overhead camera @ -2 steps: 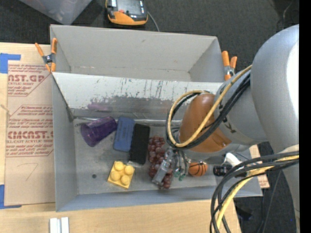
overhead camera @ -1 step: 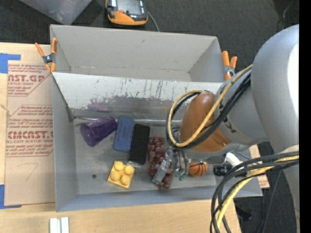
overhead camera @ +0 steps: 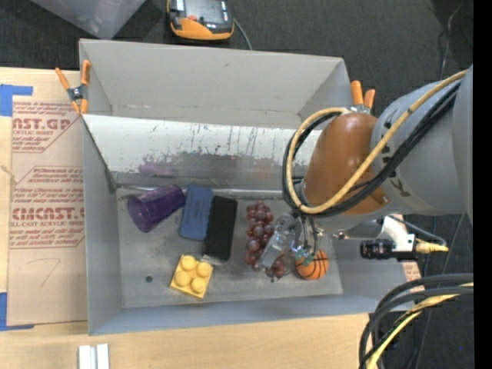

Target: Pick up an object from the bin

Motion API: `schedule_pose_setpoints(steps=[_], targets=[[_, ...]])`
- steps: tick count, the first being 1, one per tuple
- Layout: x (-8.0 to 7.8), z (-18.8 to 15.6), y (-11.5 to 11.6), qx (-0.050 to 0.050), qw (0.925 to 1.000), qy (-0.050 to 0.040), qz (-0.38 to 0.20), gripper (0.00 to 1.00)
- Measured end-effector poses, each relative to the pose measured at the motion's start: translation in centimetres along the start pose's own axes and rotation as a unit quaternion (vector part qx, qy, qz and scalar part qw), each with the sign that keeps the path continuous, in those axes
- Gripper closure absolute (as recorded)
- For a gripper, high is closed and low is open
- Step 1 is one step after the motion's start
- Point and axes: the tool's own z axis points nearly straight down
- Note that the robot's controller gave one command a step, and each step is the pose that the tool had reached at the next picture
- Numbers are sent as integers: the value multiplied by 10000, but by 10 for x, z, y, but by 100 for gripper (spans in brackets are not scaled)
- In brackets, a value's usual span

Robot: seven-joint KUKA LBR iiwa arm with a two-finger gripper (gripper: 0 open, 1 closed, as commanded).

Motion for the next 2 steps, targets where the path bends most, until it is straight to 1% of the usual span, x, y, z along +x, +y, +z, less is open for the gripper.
schedule_pose_setpoints(steps=[1, 2], targets=[[0, 21, 0, -6, 10000, -13, 0, 100], [3, 46, -2, 30, 10000, 42, 0, 100]])
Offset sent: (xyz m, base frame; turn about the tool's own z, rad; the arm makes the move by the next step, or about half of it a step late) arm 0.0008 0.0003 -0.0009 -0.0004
